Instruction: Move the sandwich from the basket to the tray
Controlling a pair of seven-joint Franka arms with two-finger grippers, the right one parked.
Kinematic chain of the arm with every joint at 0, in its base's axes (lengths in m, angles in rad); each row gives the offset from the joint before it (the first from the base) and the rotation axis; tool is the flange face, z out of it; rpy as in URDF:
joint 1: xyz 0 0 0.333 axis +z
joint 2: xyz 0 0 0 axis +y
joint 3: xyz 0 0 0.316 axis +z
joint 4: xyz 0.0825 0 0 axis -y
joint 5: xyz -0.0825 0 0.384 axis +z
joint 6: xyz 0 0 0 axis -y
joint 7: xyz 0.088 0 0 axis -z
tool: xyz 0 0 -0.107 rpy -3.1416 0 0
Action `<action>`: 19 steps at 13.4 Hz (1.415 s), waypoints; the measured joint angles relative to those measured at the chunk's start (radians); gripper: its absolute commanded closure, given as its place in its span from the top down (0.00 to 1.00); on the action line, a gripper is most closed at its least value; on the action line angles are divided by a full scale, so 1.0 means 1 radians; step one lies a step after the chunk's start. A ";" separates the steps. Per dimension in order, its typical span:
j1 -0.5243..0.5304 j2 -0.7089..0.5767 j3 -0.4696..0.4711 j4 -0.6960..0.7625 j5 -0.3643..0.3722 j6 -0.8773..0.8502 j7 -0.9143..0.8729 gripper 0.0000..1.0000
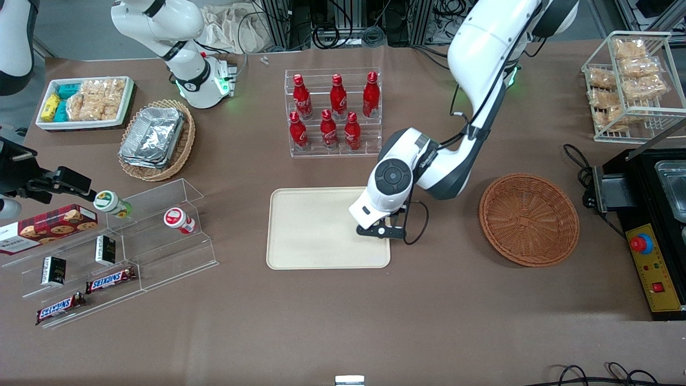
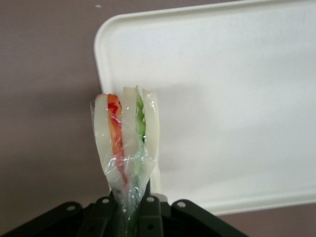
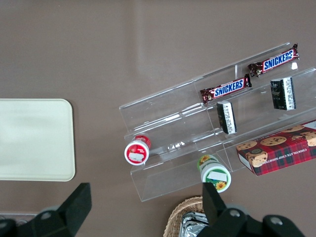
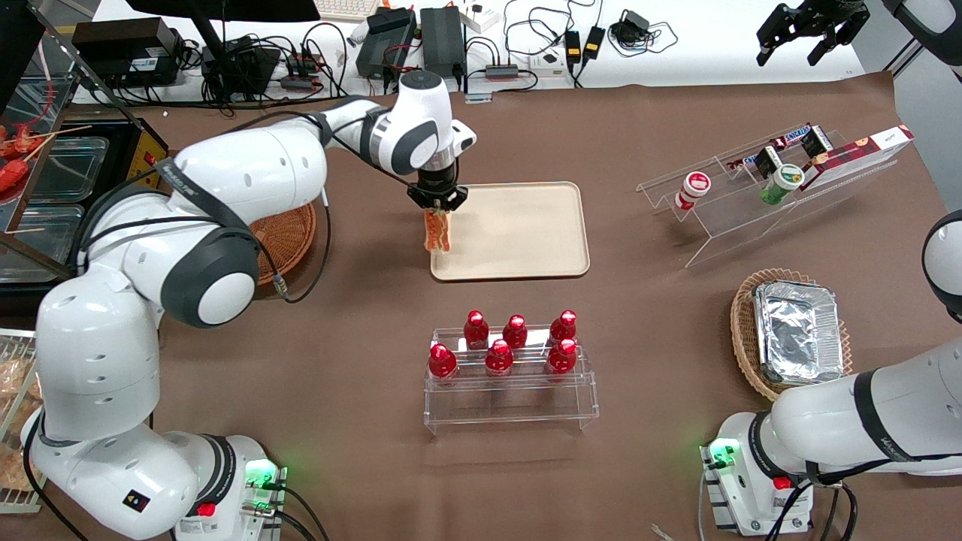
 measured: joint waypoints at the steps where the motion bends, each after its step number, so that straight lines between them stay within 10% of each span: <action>1: 0.000 0.024 -0.005 0.001 0.001 0.033 0.002 0.04; 3: -0.001 0.067 -0.010 0.002 0.001 0.085 0.003 0.23; 5: -0.001 0.082 -0.010 0.012 0.001 0.103 0.003 0.99; 12: 0.026 -0.069 0.005 0.054 0.002 -0.142 0.001 1.00; 19: 0.336 -0.357 0.019 0.053 0.018 -0.476 0.181 1.00</action>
